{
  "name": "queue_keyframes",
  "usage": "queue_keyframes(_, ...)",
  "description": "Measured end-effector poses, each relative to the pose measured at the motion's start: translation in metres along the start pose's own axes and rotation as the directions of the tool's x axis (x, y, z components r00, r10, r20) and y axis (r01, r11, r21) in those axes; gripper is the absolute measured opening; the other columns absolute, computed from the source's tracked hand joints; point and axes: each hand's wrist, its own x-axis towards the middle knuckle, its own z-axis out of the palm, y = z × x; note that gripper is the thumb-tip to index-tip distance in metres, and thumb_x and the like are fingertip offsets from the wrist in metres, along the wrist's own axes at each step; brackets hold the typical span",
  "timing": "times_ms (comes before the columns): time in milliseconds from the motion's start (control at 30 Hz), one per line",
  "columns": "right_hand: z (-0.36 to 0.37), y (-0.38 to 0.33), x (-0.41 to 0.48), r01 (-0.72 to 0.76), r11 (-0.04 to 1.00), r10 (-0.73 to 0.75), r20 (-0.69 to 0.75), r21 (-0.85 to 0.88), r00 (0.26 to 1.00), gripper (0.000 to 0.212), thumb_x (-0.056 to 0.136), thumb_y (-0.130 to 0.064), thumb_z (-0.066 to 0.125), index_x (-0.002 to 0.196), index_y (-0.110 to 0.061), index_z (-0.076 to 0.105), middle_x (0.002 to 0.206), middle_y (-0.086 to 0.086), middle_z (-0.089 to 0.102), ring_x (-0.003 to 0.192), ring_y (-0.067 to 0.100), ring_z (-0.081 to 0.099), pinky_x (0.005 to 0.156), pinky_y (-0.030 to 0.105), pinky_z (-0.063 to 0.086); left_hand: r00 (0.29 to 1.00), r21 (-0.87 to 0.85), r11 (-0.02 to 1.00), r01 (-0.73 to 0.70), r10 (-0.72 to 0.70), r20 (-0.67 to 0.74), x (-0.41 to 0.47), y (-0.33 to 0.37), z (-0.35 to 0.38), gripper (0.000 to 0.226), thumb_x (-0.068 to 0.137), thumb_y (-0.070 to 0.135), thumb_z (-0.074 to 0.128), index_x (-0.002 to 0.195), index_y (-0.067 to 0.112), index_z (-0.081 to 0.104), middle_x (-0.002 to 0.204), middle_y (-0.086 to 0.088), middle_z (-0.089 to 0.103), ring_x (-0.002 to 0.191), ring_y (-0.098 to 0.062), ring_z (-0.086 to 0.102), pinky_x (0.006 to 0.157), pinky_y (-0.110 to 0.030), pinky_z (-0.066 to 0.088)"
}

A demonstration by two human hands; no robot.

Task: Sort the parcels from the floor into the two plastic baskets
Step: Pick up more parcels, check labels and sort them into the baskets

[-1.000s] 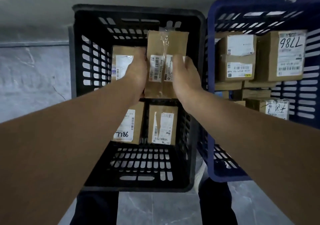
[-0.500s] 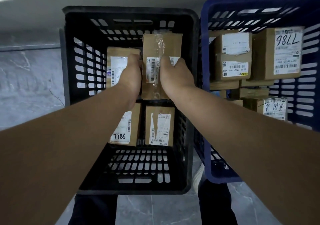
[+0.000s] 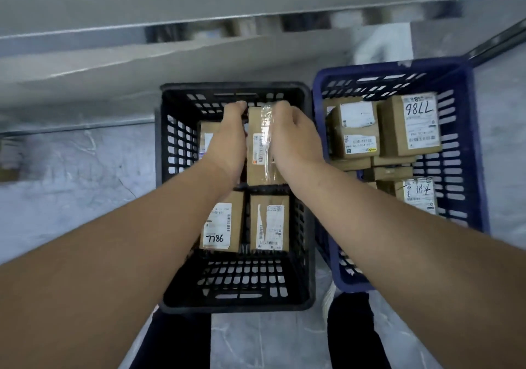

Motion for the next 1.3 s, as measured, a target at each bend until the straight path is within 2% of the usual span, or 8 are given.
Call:
queue_keyframes(100,-0.012,-0.023,-0.032,-0.002,0.998,0.003,-0.024,0.067,1.000,0.034,0.109,-0.045,0.037,0.099,-0.024,0.062,0.088,-0.003,0.062,0.075,0.013,0.059,0.066,0.033,0.042,1.000,-0.049,0.999,-0.021,0.022,0.014,-0.027,0.021,-0.008,0.044,0.108,0.047,0.027,0.080,0.032,0.057,0.049,0.016,0.064,0.042,0.006,0.059,0.045,-0.008,0.046)
queue_keyframes(167,-0.018,-0.043,-0.059,0.025,0.996,-0.020,-0.056,0.091,0.998,0.032,0.108,-0.043,0.039,0.080,-0.032,0.049,0.077,-0.008,0.051,0.068,0.013,0.049,0.065,0.034,0.038,0.999,-0.100,0.994,-0.041,0.040,-0.009,-0.046,0.034,-0.017,0.042,0.105,0.054,0.029,0.113,0.034,0.065,0.099,0.007,0.072,0.084,-0.001,0.064,0.086,-0.023,0.051)
queue_keyframes(233,-0.026,-0.063,-0.086,0.053,0.993,-0.047,-0.054,0.102,0.997,0.035,0.108,-0.042,0.039,0.074,-0.036,0.039,0.072,-0.010,0.043,0.064,0.012,0.042,0.063,0.035,0.034,0.999,-0.157,0.987,-0.031,0.026,-0.031,-0.073,0.052,-0.027,0.042,0.102,0.057,0.030,0.132,0.040,0.056,0.126,0.003,0.059,0.110,-0.013,0.054,0.101,-0.041,0.040)
queue_keyframes(600,-0.067,-0.204,-0.262,0.244,0.958,-0.218,-0.169,0.149,0.961,0.037,0.110,-0.037,0.042,0.079,-0.019,0.048,0.073,-0.004,0.046,0.070,0.017,0.047,0.069,0.038,0.039,0.984,-0.143,0.973,-0.179,0.180,-0.006,-0.240,0.167,-0.091,0.050,0.103,0.058,0.026,0.143,0.043,0.052,0.146,-0.005,0.048,0.136,-0.028,0.043,0.117,-0.055,0.033)
queue_keyframes(700,-0.080,-0.236,-0.316,0.313,0.937,-0.281,-0.198,0.154,0.939,0.039,0.112,-0.038,0.041,0.114,-0.007,0.064,0.100,0.005,0.064,0.096,0.011,0.061,0.079,0.035,0.045,0.970,-0.141,0.961,-0.239,0.243,0.012,-0.294,0.192,-0.108,0.050,0.105,0.055,0.023,0.144,0.041,0.053,0.147,-0.005,0.048,0.137,-0.027,0.042,0.118,-0.055,0.031)
queue_keyframes(800,-0.091,-0.263,-0.367,0.350,0.918,-0.303,-0.238,0.187,0.923,0.042,0.113,-0.032,0.040,0.132,0.000,0.059,0.124,-0.007,0.058,0.116,0.004,0.049,0.094,0.018,0.039,0.966,-0.114,0.960,-0.256,0.258,0.009,-0.353,0.215,-0.121,0.049,0.105,0.054,0.024,0.143,0.042,0.053,0.148,-0.002,0.049,0.136,-0.024,0.045,0.117,-0.052,0.032)
queue_keyframes(1000,-0.122,-0.310,-0.452,0.446,0.866,-0.416,-0.169,0.225,0.894,0.032,0.113,-0.036,0.040,0.113,-0.011,0.061,0.103,-0.003,0.065,0.104,0.012,0.061,0.076,0.025,0.041,0.917,-0.115,0.911,-0.396,0.387,-0.093,-0.466,0.257,-0.130,0.049,0.104,0.055,0.025,0.142,0.044,0.053,0.148,-0.002,0.049,0.137,-0.023,0.044,0.119,-0.051,0.030)
queue_keyframes(1300,-0.185,-0.379,-0.550,0.676,0.711,-0.680,-0.056,0.193,0.731,0.037,0.098,-0.050,0.043,0.099,-0.018,0.062,0.089,-0.014,0.057,0.109,0.027,0.064,0.102,0.046,0.048,0.784,-0.168,0.779,-0.604,0.541,-0.306,-0.595,0.307,-0.119,0.055,0.094,0.065,0.032,0.140,0.044,0.054,0.142,-0.003,0.051,0.131,-0.023,0.046,0.113,-0.046,0.036)
